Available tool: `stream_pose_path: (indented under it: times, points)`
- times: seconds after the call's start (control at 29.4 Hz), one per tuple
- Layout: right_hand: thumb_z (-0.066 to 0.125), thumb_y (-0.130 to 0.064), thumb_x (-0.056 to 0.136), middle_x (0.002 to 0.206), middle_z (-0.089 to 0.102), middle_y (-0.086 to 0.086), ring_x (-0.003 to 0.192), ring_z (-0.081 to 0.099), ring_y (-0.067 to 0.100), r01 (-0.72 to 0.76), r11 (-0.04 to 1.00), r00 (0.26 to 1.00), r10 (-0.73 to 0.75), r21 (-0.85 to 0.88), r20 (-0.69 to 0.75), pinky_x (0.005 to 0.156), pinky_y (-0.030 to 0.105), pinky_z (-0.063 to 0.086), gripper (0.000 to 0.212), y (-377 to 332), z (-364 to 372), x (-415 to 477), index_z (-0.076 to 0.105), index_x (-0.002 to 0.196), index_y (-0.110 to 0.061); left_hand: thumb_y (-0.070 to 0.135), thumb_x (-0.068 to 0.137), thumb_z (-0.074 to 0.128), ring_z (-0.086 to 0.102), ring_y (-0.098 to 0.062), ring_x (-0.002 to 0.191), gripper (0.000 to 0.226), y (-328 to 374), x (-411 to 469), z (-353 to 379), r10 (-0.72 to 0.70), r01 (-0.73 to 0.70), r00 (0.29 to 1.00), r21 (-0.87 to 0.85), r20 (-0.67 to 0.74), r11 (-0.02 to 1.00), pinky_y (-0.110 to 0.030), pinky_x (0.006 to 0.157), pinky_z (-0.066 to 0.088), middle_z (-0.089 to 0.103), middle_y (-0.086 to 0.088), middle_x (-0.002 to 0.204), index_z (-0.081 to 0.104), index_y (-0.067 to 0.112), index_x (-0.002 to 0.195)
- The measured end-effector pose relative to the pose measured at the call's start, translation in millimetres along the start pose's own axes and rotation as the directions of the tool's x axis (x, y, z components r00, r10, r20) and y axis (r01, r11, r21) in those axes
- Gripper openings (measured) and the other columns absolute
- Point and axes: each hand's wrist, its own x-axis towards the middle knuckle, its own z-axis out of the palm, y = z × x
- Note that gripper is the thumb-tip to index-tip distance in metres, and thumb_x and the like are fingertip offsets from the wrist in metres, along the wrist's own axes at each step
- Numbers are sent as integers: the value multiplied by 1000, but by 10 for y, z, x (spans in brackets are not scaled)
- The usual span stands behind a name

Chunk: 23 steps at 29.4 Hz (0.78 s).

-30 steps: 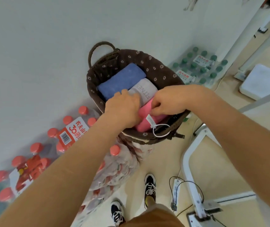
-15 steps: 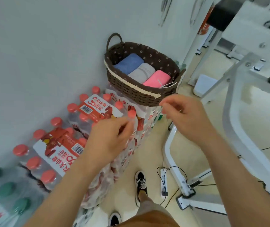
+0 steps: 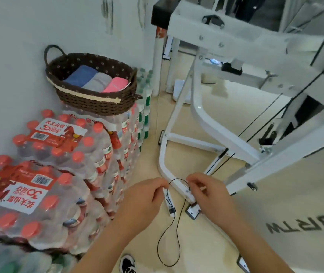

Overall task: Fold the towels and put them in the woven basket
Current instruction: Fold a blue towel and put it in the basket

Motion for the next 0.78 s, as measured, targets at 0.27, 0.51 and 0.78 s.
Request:
stream_pose_path:
  times: [0.27,0.51,0.78]
  points:
    - [55,-14,93,101,63,-22,88,60,2,35,997,930,-6,72,-369,75,17,47,25,730,-1097,-455,64,111,-30,16,96,52,55,3,81,21,1114,156,782,180,-180,983,-8,32,984,-8,67,40,60,22,85,67,30,100]
    - [53,-12,90,116,60,-12,102,51,-1,199,969,887,-240,-144,-393,87,5,33,35,1540,-2385,-949,59,123,-25,13,94,52,59,-7,75,28,2532,-8,1810,207,-210,977,-62,-54,976,-12,63,45,64,16,81,65,38,93]
    - [53,-15,83,110,52,-26,98,56,4,523,851,569,-397,-56,-720,75,21,49,53,1403,-4174,-1468,43,127,-44,9,92,52,57,4,100,37,4767,115,2075,445,-488,859,-148,-252,860,-22,82,50,64,23,102,61,43,104]
